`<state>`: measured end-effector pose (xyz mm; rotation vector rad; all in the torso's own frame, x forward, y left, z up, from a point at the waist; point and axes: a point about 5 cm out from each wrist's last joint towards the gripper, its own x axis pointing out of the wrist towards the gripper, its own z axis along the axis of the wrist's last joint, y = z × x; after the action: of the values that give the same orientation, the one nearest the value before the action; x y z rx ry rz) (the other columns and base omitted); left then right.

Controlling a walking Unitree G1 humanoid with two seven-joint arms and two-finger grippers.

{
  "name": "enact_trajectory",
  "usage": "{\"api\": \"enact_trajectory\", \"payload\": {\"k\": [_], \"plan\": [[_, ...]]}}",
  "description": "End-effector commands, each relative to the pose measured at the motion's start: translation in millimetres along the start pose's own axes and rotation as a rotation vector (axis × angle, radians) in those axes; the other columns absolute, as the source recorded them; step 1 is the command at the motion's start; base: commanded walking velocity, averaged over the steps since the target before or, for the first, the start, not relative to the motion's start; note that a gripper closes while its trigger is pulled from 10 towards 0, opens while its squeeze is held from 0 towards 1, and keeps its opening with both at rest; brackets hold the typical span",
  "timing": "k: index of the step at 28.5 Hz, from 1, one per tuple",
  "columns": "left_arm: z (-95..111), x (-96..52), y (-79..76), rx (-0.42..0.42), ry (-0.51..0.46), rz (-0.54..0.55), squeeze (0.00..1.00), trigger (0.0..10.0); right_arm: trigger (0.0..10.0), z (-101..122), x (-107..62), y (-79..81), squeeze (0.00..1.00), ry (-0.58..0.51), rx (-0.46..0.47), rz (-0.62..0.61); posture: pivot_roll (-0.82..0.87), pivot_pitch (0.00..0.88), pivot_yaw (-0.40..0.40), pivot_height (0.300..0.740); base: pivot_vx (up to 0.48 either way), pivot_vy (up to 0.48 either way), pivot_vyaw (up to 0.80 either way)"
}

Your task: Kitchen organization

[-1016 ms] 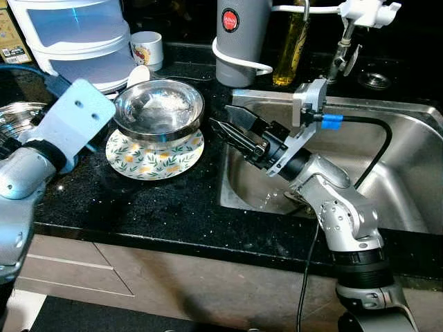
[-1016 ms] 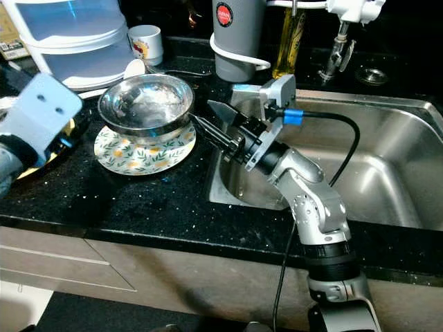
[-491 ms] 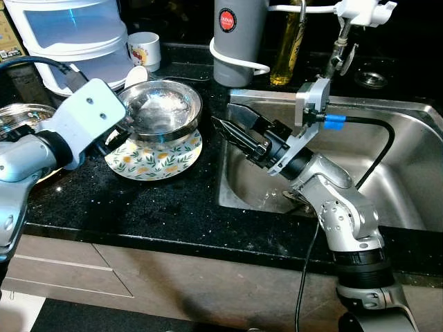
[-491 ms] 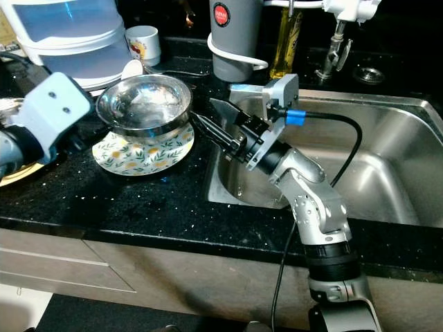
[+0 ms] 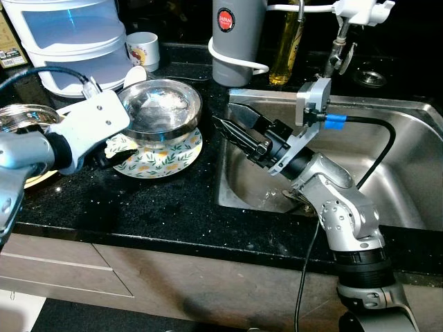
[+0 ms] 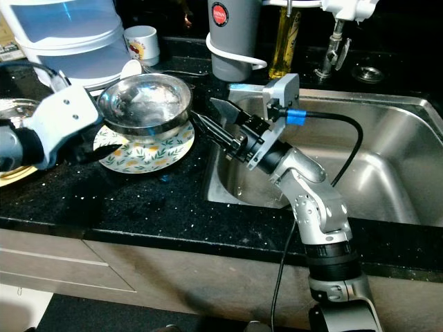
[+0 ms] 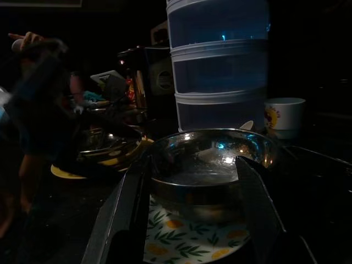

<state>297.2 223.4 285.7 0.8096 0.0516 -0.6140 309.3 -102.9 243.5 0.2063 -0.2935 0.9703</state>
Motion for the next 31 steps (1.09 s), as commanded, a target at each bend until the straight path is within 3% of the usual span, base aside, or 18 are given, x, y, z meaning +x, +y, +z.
{"api": "enact_trajectory", "payload": {"k": [1, 5, 10, 12, 19, 22, 31], "plan": [[1.3, -1.5, 1.9, -0.001, -0.011, -0.016, 0.00, 10.0, 10.0, 2.6, -3.0, -0.3, 0.00, -0.010, -0.019, -0.014, 0.02, 0.036, -0.010, 0.732, 0.000, 0.000, 0.00], [-0.9, -1.4, 5.3, 0.002, -0.006, -0.021, 0.00, 10.0, 10.0, 2.4, -2.9, 0.0, 0.00, -0.009, -0.018, -0.015, 0.02, 0.040, -0.009, 0.732, 0.000, 0.000, 0.00], [6.9, 6.2, 7.5, -0.029, -0.117, -0.059, 0.00, 10.0, 10.0, 1.5, -2.7, 0.6, 0.00, -0.008, -0.014, -0.016, 0.02, 0.043, -0.011, 0.732, 0.000, 0.000, 0.00], [7.6, 9.2, 6.4, -0.022, -0.119, -0.077, 0.00, 10.0, 10.0, 1.6, -2.7, 1.0, 0.00, -0.008, -0.013, -0.016, 0.01, 0.044, -0.011, 0.732, 0.000, 0.000, 0.00], [3.7, 17.0, 1.7, -0.024, -0.091, -0.146, 0.00, 10.0, 10.0, 2.1, -3.5, 1.4, 0.00, -0.007, -0.015, -0.018, 0.01, 0.047, -0.009, 0.732, 0.000, 0.000, 0.00], [-9.4, 19.5, -5.4, -0.031, -0.024, -0.234, 0.00, 10.0, 10.0, 2.6, -4.5, 1.3, 0.00, -0.006, -0.018, -0.022, 0.01, 0.049, -0.009, 0.732, 0.000, 0.000, 0.00], [-19.6, 23.6, -1.3, -0.040, 0.000, -0.242, 0.00, 10.0, 10.0, 4.1, -5.3, 1.2, 0.00, -0.008, -0.020, -0.024, 0.00, 0.053, -0.008, 0.732, 0.000, 0.000, 0.00]]}}
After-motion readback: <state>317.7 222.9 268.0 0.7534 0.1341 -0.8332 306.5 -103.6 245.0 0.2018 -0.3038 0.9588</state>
